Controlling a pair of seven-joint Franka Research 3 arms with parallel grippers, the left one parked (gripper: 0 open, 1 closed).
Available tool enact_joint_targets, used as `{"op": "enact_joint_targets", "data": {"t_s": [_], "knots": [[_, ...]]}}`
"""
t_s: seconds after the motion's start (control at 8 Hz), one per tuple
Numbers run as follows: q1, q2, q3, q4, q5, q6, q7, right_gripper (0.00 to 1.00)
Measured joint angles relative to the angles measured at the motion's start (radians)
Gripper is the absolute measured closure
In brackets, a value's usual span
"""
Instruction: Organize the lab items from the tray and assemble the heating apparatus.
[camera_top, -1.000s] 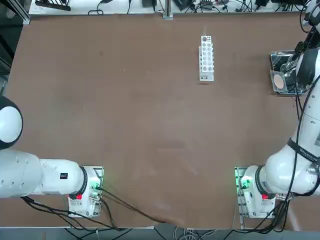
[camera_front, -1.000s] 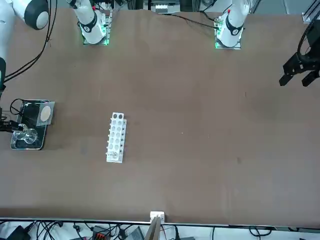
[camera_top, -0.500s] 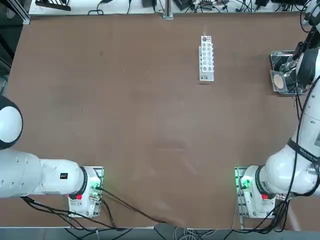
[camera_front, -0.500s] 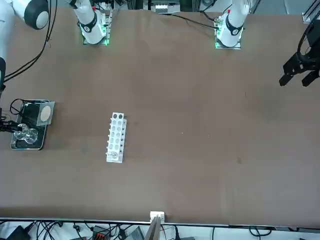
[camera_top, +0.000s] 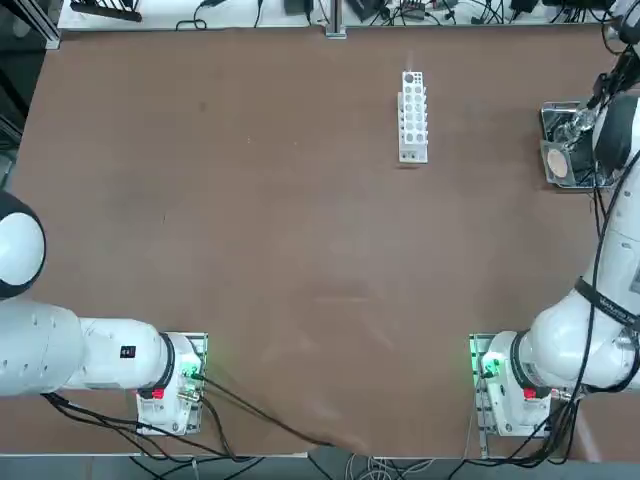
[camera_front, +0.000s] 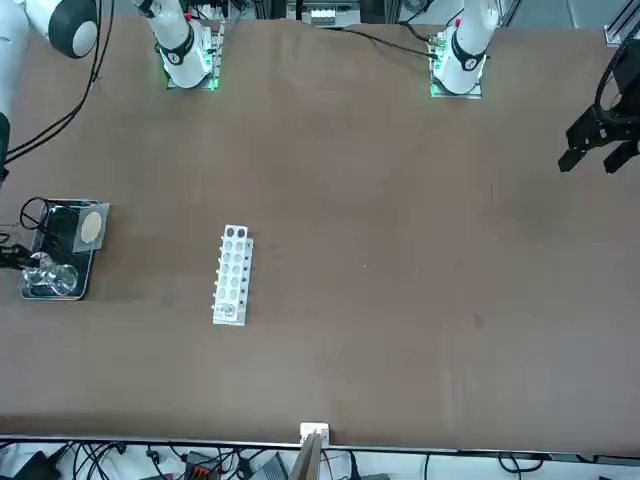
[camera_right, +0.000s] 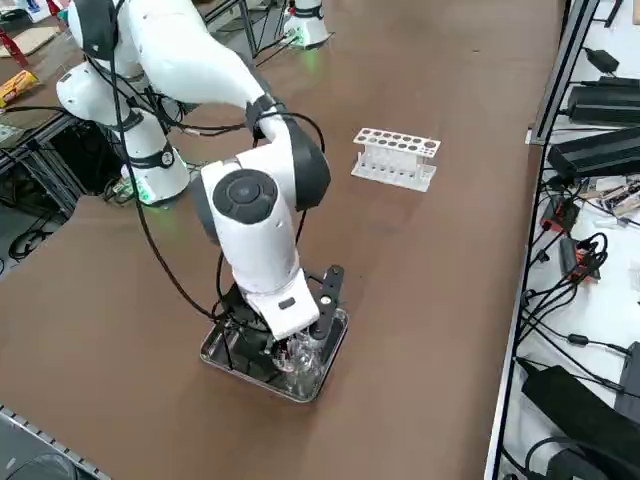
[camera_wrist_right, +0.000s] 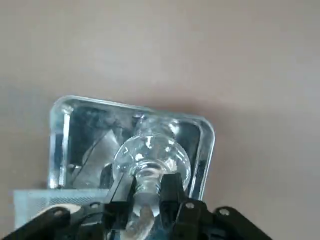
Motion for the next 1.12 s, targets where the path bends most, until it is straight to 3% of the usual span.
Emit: {"op": "enact_joint_targets", "data": {"t_s": [0.75, 1.12], "knots": [[0.18, -0.233, 0.001, 0.007, 0.0, -0.288, 0.246, 0.7], [0.314, -0.289, -0.023, -0.103, -0.012, -0.294, 0.351, 0.7]]}}
